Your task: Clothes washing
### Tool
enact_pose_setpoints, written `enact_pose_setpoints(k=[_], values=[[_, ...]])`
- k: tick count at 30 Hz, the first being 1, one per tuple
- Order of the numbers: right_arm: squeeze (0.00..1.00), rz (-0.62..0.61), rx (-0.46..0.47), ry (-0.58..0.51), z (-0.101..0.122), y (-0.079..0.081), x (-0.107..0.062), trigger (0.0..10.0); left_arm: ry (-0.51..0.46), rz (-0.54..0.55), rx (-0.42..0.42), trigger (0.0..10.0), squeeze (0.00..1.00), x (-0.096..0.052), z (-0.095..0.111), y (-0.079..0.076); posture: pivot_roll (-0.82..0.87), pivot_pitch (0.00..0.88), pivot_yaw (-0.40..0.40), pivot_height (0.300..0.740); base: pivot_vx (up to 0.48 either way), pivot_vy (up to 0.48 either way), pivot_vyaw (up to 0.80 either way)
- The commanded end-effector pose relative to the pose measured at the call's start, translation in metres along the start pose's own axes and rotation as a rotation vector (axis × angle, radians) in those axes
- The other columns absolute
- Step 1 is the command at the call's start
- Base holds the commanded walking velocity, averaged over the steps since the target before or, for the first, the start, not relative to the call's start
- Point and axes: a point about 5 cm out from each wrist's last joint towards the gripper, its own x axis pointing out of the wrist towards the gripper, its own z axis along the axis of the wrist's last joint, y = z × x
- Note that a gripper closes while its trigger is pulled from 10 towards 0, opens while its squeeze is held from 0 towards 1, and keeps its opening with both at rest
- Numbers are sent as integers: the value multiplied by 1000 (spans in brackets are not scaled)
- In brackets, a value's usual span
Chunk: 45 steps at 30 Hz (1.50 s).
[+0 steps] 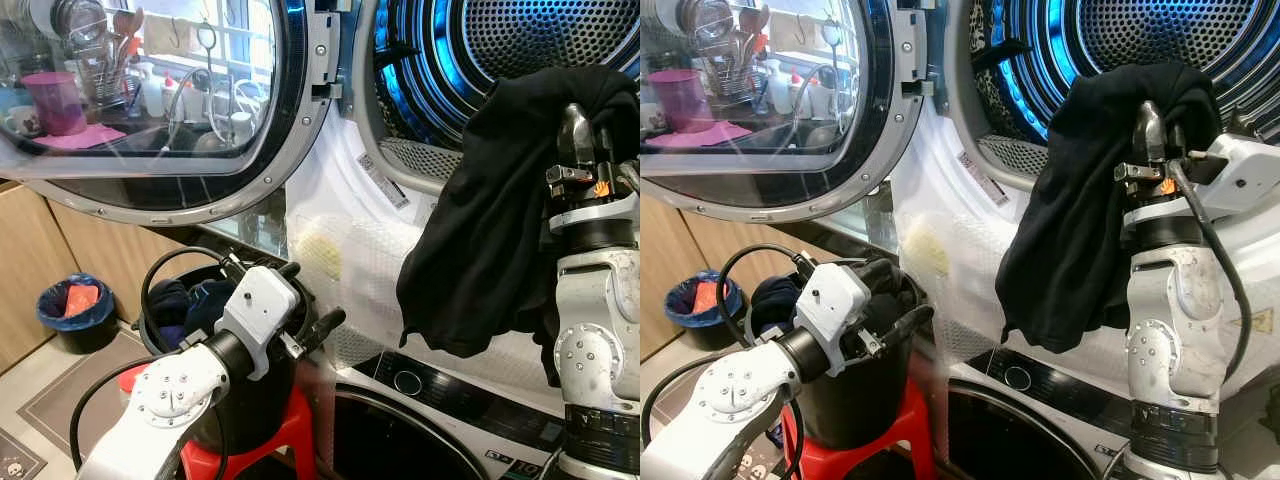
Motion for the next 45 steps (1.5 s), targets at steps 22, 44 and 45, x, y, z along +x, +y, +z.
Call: enact_pose_setpoints(k=[22,44,45], values=[[0,119,-77,-82,24,3,32,10000,-38,-42,2,10000,0,0,8,-7,119,2,-93,740,0,0,0],[0,-63,-239,63,40,65,145,10000,-13,-2,-38,10000,0,-4,4,-16,130,61,-137,740,0,0,0],[0,-77,-223,75,39,64,145,10000,-12,-2,-39,10000,0,-4,4,-17,131,64,-138,740,0,0,0]])
